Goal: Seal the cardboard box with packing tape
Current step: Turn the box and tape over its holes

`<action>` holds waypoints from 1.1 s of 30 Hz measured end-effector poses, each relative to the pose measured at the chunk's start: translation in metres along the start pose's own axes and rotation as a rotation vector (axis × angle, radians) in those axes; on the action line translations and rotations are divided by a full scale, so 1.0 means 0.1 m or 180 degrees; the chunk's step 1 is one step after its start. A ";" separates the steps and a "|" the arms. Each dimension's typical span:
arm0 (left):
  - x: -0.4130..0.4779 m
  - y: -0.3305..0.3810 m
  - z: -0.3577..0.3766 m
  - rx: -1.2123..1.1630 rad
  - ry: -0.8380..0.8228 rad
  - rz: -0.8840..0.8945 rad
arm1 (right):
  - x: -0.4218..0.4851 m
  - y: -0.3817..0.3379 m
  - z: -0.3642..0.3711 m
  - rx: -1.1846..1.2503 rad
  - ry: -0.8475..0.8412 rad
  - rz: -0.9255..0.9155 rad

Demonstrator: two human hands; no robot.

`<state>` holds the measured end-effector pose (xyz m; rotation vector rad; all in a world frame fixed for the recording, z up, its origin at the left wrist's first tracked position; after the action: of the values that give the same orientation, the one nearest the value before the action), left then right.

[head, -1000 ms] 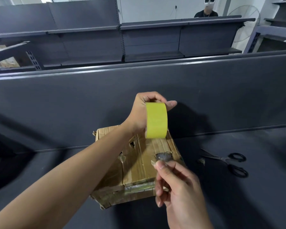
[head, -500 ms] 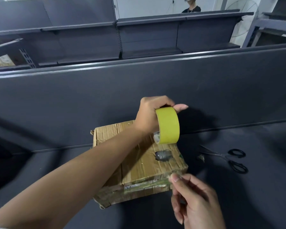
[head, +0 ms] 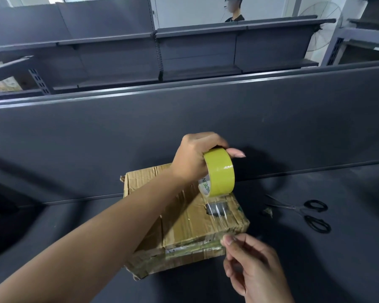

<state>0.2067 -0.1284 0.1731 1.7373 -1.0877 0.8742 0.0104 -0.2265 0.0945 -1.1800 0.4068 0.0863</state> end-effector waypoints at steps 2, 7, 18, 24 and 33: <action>-0.03 -0.01 -0.01 -0.0060 -0.0027 -0.0012 | 0.00 -0.01 0.01 0.0014 0.0033 0.0006; -0.04 -0.02 -0.03 0.0027 0.0001 -0.0026 | 0.05 0.06 -0.01 -0.0249 0.0347 -0.0219; -0.06 -0.15 -0.03 0.0204 0.0114 -0.0239 | 0.20 -0.02 -0.31 -0.2359 0.1459 -0.2874; -0.04 -0.15 -0.01 0.0183 0.0107 -0.0209 | 0.42 -0.43 -0.12 -0.2841 0.0155 -0.4133; -0.01 -0.15 -0.17 0.0359 -0.0466 -0.0114 | 0.67 -0.20 -0.10 -0.2353 -0.0380 -0.4123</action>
<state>0.2184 -0.1087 0.1741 1.9337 -1.1169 0.8096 0.0750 -0.2533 0.0853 -1.9526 -0.6035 -0.8777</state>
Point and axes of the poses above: each hand's wrist, its own x-axis towards the middle knuckle, its own z-axis out of the palm, y = z × x, the point moved 2 cm from there along x, towards the middle knuckle, and after that the axes turned 3 degrees about y, right-handed, at the moved point
